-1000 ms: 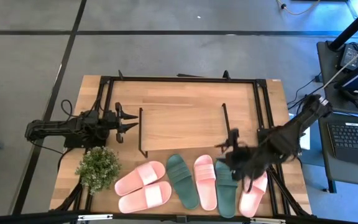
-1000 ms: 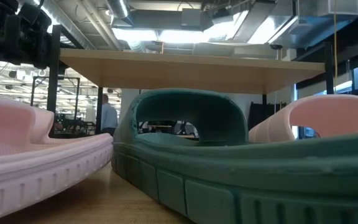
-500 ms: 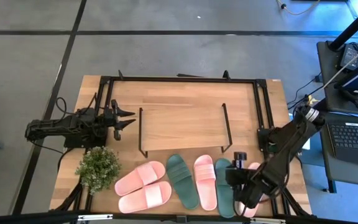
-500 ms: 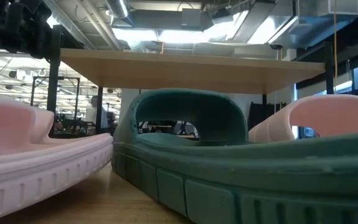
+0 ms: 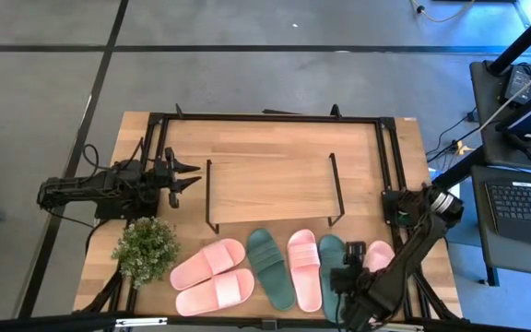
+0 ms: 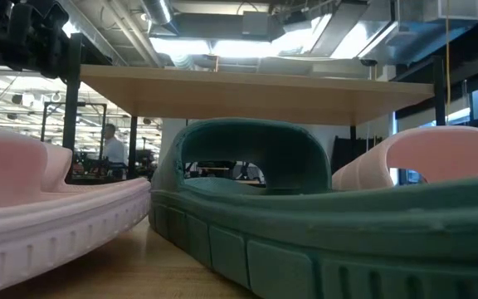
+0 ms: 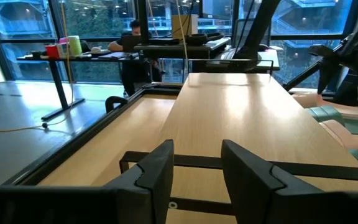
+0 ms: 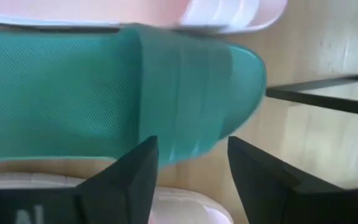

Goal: Pick and place slides into the shelf
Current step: Put the green slide on the shelf

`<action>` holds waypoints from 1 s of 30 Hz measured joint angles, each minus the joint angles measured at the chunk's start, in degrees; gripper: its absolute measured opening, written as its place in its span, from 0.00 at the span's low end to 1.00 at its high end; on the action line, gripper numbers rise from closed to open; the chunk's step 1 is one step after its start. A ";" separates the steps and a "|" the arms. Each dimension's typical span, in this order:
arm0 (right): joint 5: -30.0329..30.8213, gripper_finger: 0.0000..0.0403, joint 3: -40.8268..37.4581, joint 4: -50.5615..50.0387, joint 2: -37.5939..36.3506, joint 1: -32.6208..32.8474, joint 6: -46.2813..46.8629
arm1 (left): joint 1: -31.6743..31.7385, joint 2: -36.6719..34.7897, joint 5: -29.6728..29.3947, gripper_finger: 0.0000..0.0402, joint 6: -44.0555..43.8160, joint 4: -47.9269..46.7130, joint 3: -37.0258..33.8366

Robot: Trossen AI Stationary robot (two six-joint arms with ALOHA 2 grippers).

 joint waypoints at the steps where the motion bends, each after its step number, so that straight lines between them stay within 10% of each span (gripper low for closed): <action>1: 0.00 0.47 0.78 0.09 0.56 0.00 -0.17 | 0.00 0.00 0.00 0.32 0.00 0.00 0.00; 21: -2.71 0.48 -6.18 15.43 1.13 -0.07 -1.51 | 0.00 0.00 -0.07 0.32 0.04 -2.19 0.00; 30: 5.07 0.46 -9.53 12.59 1.12 -0.11 6.80 | 0.00 0.00 -0.21 0.32 0.07 -2.18 0.00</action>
